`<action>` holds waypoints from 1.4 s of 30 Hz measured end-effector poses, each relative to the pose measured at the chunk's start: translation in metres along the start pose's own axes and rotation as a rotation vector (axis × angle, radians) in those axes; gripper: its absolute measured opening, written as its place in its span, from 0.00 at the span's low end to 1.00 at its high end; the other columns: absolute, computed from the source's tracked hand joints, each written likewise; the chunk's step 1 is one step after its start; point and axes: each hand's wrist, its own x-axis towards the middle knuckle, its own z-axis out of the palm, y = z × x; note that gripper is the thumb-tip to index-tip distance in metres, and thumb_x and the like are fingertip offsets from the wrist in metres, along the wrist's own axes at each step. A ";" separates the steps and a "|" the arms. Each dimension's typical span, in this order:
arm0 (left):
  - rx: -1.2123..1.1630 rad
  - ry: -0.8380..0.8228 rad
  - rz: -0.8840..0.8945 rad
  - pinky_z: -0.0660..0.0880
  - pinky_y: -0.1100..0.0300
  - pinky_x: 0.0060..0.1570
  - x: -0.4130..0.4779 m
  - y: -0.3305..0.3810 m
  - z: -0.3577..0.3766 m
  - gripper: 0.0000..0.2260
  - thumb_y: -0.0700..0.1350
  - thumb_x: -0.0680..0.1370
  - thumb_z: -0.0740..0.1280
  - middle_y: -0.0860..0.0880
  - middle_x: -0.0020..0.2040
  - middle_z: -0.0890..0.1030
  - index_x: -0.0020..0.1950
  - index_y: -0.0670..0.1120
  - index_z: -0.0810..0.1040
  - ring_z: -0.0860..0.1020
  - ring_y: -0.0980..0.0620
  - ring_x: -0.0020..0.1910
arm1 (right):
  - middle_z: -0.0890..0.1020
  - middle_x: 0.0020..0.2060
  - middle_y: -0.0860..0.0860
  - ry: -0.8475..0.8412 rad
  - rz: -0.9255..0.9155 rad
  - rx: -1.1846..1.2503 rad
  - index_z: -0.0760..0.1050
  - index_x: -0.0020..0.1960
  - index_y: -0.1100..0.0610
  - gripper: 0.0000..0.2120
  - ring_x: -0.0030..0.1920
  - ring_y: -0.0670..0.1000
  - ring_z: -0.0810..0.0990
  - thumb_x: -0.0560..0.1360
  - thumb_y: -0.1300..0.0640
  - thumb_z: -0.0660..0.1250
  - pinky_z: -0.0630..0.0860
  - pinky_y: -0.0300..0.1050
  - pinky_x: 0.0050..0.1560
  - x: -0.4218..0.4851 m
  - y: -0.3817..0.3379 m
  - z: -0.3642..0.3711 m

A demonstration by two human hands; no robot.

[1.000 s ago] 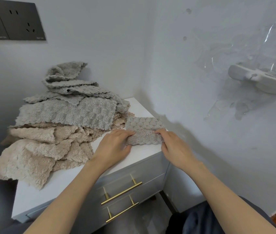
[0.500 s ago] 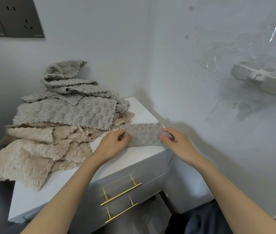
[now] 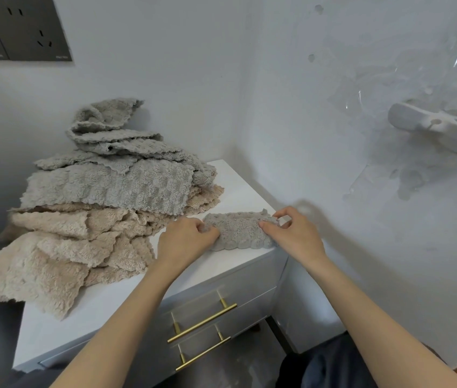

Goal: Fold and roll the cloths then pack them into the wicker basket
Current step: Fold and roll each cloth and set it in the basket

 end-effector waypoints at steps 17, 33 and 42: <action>0.186 0.295 0.375 0.65 0.55 0.52 -0.012 -0.001 0.007 0.08 0.44 0.75 0.66 0.56 0.46 0.84 0.47 0.51 0.84 0.73 0.50 0.53 | 0.71 0.70 0.46 -0.064 -0.744 -0.509 0.70 0.71 0.51 0.23 0.72 0.49 0.67 0.77 0.60 0.61 0.71 0.46 0.64 -0.023 0.002 0.022; 0.001 -0.099 0.336 0.67 0.55 0.41 -0.002 -0.011 -0.013 0.14 0.53 0.80 0.60 0.48 0.36 0.77 0.41 0.46 0.75 0.73 0.48 0.40 | 0.73 0.44 0.44 -0.222 -0.521 -0.344 0.70 0.65 0.48 0.17 0.50 0.48 0.71 0.79 0.57 0.52 0.65 0.44 0.42 -0.003 -0.001 -0.003; 0.080 0.009 0.157 0.66 0.53 0.39 0.015 0.003 0.003 0.18 0.53 0.79 0.60 0.48 0.32 0.68 0.31 0.47 0.64 0.73 0.40 0.42 | 0.70 0.47 0.50 -0.353 -0.328 -0.427 0.71 0.46 0.52 0.07 0.54 0.53 0.68 0.78 0.53 0.55 0.69 0.51 0.56 0.023 -0.016 0.009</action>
